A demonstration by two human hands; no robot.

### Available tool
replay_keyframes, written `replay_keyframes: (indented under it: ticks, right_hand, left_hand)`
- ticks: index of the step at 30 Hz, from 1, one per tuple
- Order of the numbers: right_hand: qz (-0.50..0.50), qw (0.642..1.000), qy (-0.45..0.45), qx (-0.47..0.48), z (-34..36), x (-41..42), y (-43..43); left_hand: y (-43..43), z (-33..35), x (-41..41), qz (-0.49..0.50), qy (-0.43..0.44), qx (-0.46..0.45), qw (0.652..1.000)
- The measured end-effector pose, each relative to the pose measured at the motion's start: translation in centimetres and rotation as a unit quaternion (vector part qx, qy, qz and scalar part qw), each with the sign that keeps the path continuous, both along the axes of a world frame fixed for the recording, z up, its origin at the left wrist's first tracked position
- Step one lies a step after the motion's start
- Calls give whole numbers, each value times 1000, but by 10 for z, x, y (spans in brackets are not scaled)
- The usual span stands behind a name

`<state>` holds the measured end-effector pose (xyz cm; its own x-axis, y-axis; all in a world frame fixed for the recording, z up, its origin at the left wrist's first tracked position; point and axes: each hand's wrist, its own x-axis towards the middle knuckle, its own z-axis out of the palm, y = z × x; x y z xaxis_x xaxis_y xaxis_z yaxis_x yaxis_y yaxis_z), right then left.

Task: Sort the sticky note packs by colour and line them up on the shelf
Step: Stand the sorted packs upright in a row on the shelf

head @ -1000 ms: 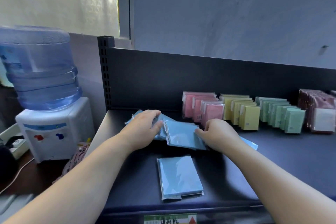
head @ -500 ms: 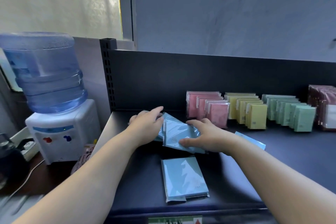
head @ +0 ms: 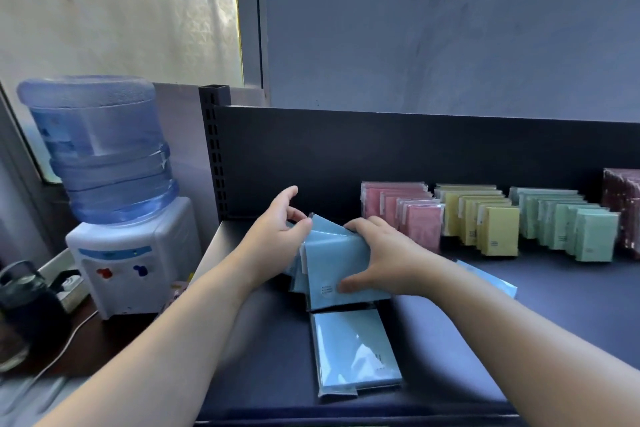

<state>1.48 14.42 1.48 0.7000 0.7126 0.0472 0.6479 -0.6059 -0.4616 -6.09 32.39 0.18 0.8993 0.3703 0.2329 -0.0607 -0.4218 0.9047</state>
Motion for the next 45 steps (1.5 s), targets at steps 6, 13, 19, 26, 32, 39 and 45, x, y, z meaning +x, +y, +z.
replay_keyframes:
  ticks: [6, 13, 19, 26, 32, 39, 45]
  right_hand:
    - [66, 984, -142, 80, -5, -15, 6]
    - [70, 993, -58, 80, 1, -14, -1]
    - [78, 994, 5, 78, 4, -11, -3]
    - [58, 998, -8, 35, 10, 4, -17]
    - [31, 996, 66, 60, 14, 19, -27]
    - [-10, 936, 283, 211, 1, 35, -34]
    - [-63, 884, 351, 301, -2, 42, -34]
  left_hand:
    - [-7, 19, -18, -34, -6, -113, 993]
    - [0, 13, -34, -86, 64, -125, 986]
    - [2, 4, -33, -17, 26, -173, 985]
    - [25, 6, -37, 178, -48, -148, 972]
    - [28, 6, -44, 115, 127, -34, 985]
    - [25, -4, -43, 52, 281, 193, 938]
    - [16, 8, -42, 220, 159, 336, 902]
